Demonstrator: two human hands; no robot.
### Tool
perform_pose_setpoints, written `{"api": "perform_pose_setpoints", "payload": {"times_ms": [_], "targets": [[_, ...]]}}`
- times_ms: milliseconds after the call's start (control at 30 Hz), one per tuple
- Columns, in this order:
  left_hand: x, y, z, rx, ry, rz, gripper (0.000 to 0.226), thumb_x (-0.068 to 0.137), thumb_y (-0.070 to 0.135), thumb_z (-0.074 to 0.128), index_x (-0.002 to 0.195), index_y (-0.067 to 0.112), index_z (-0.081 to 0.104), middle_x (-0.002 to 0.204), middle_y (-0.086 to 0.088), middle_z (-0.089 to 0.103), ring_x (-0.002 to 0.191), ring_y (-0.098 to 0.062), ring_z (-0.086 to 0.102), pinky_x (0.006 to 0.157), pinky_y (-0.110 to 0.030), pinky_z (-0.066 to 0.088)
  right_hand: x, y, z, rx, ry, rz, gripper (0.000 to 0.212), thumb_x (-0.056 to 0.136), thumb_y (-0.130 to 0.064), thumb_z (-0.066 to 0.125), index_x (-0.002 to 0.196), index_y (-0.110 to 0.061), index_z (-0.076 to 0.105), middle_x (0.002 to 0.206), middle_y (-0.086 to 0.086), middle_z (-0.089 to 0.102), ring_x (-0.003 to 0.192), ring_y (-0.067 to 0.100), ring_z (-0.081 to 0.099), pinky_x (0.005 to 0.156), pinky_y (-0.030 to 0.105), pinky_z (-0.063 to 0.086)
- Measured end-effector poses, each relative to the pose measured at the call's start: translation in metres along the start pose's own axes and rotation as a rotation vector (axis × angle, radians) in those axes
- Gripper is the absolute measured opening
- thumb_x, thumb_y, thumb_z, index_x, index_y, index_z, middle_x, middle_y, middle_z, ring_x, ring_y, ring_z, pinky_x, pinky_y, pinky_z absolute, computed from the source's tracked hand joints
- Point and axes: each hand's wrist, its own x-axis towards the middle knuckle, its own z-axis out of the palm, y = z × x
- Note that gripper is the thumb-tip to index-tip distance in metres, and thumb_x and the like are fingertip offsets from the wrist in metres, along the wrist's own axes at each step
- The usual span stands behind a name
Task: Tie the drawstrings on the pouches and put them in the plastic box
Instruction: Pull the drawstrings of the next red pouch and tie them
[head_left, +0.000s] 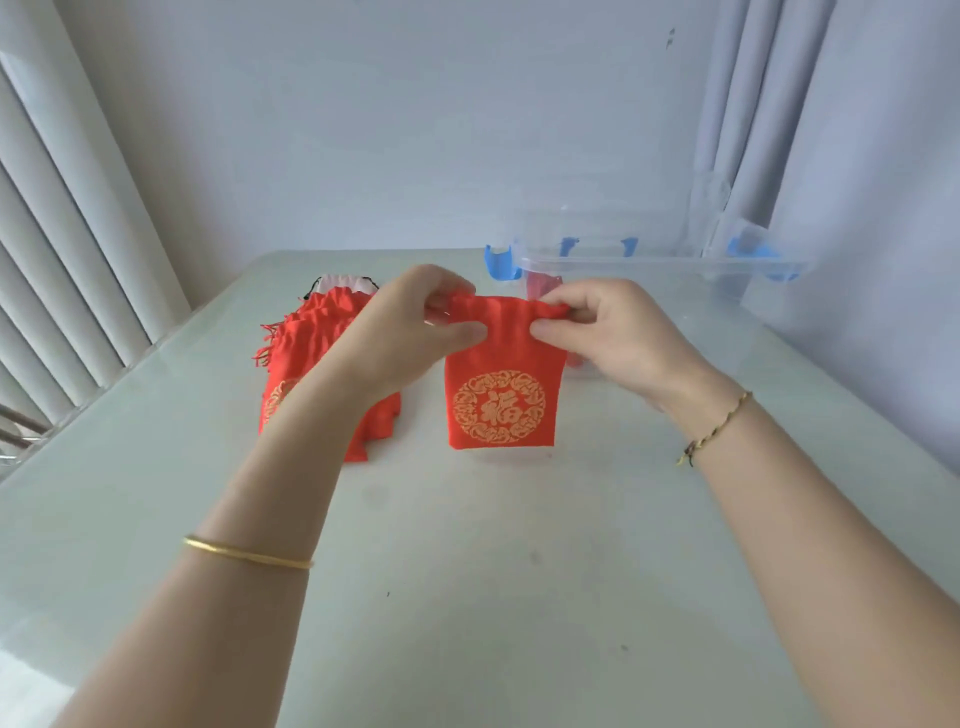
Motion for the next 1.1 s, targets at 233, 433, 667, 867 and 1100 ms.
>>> {"api": "perform_pose_setpoints", "payload": {"times_ms": [233,433,667,867,1100], "targets": [[0.016,-0.006,0.03,-0.069,-0.007,-0.026,0.009,0.086,0.007,0.061,0.089,0.014,0.063,0.078,0.007,0.064,0.058,0.01,0.055,0.055,-0.003,0.038,0.002,0.021,-0.033,-0.086,-0.091,0.183,0.011,0.086,-0.004,0.061,0.096,-0.007,0.064,0.073,0.003,0.063,0.058,0.005,0.059,0.052,0.014,0.047],[0.018,-0.015,0.022,-0.044,-0.009,-0.047,0.012,0.085,0.006,0.062,0.085,0.018,0.063,0.073,0.007,0.062,0.056,0.006,0.054,0.065,-0.012,0.045,0.001,0.025,-0.045,-0.136,-0.053,0.224,0.01,0.087,-0.005,0.059,0.082,0.0,0.067,0.062,0.004,0.061,0.042,0.003,0.051,0.046,0.017,0.042],[0.014,-0.018,0.008,0.108,0.015,-0.094,0.01,0.086,0.011,0.061,0.085,0.017,0.069,0.079,-0.005,0.068,0.071,-0.016,0.059,0.068,-0.021,0.045,-0.001,0.025,-0.046,0.044,-0.09,0.27,0.021,0.094,-0.002,0.045,0.091,-0.008,0.065,0.066,0.005,0.062,0.044,0.003,0.054,0.048,0.017,0.044],[0.015,-0.023,0.003,0.065,0.079,-0.143,0.01,0.087,0.016,0.061,0.085,0.014,0.071,0.068,0.004,0.061,0.061,-0.01,0.054,0.07,-0.027,0.046,-0.003,0.026,-0.052,0.155,-0.122,0.308,0.026,0.097,-0.001,0.036,0.106,-0.013,0.057,0.075,0.013,0.065,0.048,0.009,0.056,0.049,0.017,0.046],[0.016,-0.026,0.0,-0.003,0.205,-0.204,0.016,0.087,0.021,0.062,0.072,0.017,0.065,0.059,0.003,0.053,0.054,-0.012,0.046,0.068,-0.03,0.046,-0.006,0.027,-0.055,0.185,-0.099,0.36,0.01,0.096,-0.011,0.046,0.086,-0.011,0.045,0.072,0.015,0.069,0.049,0.014,0.057,0.046,0.019,0.045]]}}
